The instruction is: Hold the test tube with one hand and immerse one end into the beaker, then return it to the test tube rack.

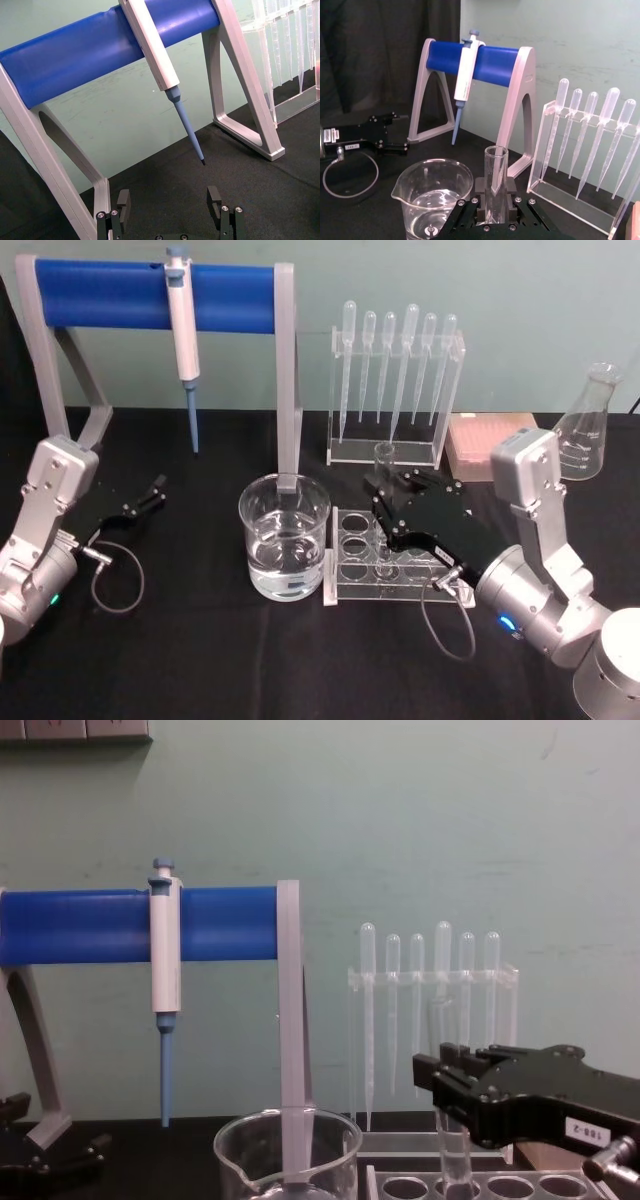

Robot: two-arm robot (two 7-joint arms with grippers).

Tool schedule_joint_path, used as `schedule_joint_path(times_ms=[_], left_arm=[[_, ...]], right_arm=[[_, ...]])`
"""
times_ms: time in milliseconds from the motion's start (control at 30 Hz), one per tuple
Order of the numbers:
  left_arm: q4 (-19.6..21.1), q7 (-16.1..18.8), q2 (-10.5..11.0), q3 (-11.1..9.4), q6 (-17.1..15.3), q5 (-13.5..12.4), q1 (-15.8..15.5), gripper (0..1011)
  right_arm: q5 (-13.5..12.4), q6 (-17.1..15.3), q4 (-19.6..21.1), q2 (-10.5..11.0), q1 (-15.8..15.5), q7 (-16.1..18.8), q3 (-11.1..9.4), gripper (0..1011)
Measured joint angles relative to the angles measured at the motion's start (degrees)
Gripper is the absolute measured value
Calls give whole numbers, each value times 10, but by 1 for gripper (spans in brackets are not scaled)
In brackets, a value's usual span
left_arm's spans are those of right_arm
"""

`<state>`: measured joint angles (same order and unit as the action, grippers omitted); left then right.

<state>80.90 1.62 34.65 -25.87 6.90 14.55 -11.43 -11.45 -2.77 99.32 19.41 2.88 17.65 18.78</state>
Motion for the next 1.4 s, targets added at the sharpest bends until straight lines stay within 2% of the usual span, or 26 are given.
schedule_joint_path(times_ms=[200, 467, 500, 567, 700, 800, 833, 900, 933, 1033, 1133, 1167, 1267, 1367, 1400], left_arm=[[0, 0, 0, 0, 0, 0, 0, 1000], [0, 0, 0, 0, 0, 0, 0, 1000], [0, 0, 0, 0, 0, 0, 0, 1000], [0, 0, 0, 0, 0, 0, 0, 1000], [0, 0, 0, 0, 0, 0, 0, 1000], [0, 0, 0, 0, 0, 0, 0, 1000], [0, 0, 0, 0, 0, 0, 0, 1000], [0, 0, 0, 0, 0, 0, 0, 1000], [0, 0, 0, 0, 0, 0, 0, 1000], [0, 0, 0, 0, 0, 0, 0, 1000], [0, 0, 0, 0, 0, 0, 0, 1000], [0, 0, 0, 0, 0, 0, 0, 1000], [0, 0, 0, 0, 0, 0, 0, 1000], [0, 0, 0, 0, 0, 0, 0, 1000], [0, 0, 0, 0, 0, 0, 0, 1000]], right_arm=[[8, -14, -7, 0, 7, 3, 6, 246], [20, -43, -9, 3, 16, 5, 13, 481], [21, -45, -8, 4, 16, 5, 13, 540], [22, -50, -1, 7, 13, 4, 12, 574], [23, -58, 24, 15, -6, -1, 3, 715], [25, -62, 53, 24, -31, -8, -9, 797], [25, -62, 68, 29, -46, -12, -17, 852], [25, -60, 81, 34, -60, -17, -26, 887], [26, -57, 93, 39, -77, -23, -38, 935], [26, -52, 103, 43, -101, -33, -64, 995], [26, -48, 100, 43, -113, -44, -84, 1000], [26, -43, 91, 41, -118, -50, -99, 1002], [25, -33, 70, 34, -120, -65, -123, 1000], [32, -24, 41, 24, -112, -82, -140, 1000], [32, -24, 41, 24, -112, -82, -140, 1002]])
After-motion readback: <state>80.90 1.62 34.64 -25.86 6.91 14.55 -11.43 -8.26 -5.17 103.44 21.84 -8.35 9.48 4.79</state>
